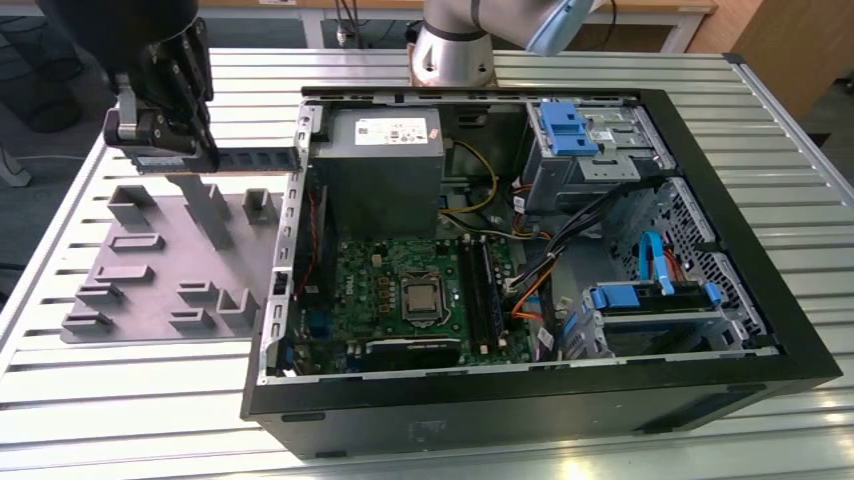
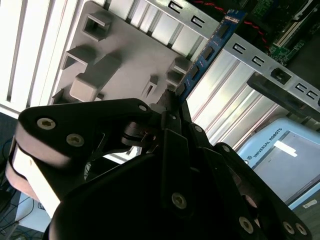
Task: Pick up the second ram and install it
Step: 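Pick up the second ram and move it above second insertion slot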
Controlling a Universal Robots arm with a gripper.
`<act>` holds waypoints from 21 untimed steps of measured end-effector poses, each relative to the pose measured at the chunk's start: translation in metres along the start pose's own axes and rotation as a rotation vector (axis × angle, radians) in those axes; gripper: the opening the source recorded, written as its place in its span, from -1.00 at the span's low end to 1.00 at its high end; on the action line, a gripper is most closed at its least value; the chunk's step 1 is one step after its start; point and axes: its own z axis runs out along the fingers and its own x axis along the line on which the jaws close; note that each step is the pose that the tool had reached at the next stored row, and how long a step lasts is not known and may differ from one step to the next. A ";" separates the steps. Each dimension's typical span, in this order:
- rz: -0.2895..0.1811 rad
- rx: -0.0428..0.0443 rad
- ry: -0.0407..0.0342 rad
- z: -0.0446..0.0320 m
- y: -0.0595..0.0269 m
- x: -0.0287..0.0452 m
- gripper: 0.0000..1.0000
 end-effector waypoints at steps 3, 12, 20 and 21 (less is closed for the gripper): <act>0.000 0.0000 0.0000 -0.0001 -0.0016 0.0000 -0.73; 0.000 0.0000 0.0000 -0.0002 -0.0069 -0.0002 -0.73; 0.000 0.0000 0.0000 -0.0003 -0.0101 -0.0003 -0.73; 0.000 0.0000 0.0000 -0.0003 -0.0106 -0.0003 -0.73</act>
